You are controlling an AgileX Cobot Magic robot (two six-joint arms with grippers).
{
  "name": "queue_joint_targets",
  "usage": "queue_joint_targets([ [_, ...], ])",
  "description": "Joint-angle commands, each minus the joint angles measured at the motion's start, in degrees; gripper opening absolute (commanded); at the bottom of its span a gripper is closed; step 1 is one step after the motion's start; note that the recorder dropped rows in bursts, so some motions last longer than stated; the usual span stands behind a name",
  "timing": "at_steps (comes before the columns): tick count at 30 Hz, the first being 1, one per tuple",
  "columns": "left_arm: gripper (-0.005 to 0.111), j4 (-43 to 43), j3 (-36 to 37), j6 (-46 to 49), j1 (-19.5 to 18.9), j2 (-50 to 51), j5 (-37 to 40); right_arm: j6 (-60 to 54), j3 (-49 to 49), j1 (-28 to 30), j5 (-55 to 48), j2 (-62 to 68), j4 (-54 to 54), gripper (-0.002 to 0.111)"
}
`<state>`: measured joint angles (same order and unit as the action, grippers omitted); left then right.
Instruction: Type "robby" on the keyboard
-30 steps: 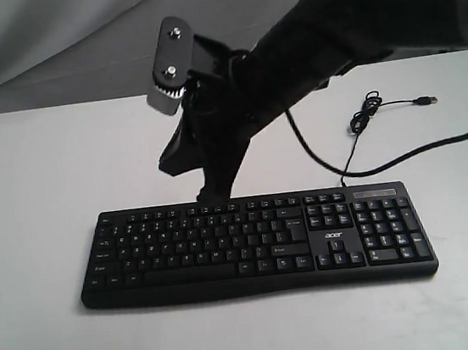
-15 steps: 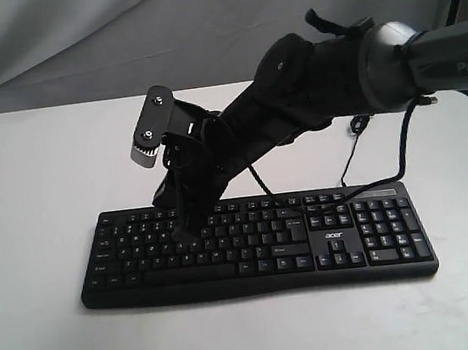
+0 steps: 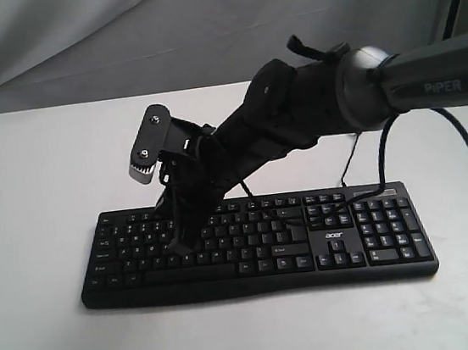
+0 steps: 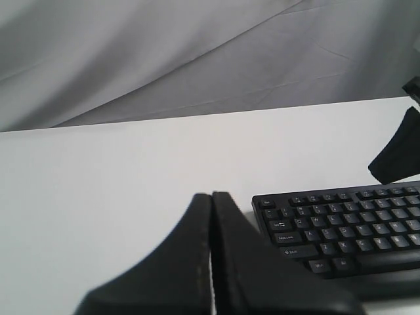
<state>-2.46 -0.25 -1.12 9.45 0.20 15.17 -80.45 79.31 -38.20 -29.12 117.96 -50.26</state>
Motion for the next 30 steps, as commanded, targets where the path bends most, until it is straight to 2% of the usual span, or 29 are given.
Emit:
queue_joint_targets([
  [1,0.0,-0.3,0.2,-0.2,0.4,-0.2,-0.3,1.5,4.2,-0.1,-2.5,2.4,0.4,0.0],
  [3,0.0,-0.3,0.2,-0.2,0.4,-0.2,-0.3,2.7,7.1,-0.6,-4.9,4.4,1.8,0.0],
  [6,0.0,-0.3,0.2,-0.2,0.4,-0.2,-0.3,10.6,13.9,-2.2,-6.6,9.5,10.5,0.0],
  [10,0.0,-0.3,0.2,-0.2,0.4,-0.2,-0.3,18.9,17.8,-3.0,-8.3,12.3,19.6,0.0],
  [19,0.0,-0.3,0.2,-0.2,0.4,-0.2,-0.3,22.4,18.1,-3.0,-7.6,12.5,24.2,0.0],
  [30,0.0,-0.3,0.2,-0.2,0.4,-0.2,-0.3,22.9,18.1,-3.0,-7.6,12.5,24.8,0.0],
])
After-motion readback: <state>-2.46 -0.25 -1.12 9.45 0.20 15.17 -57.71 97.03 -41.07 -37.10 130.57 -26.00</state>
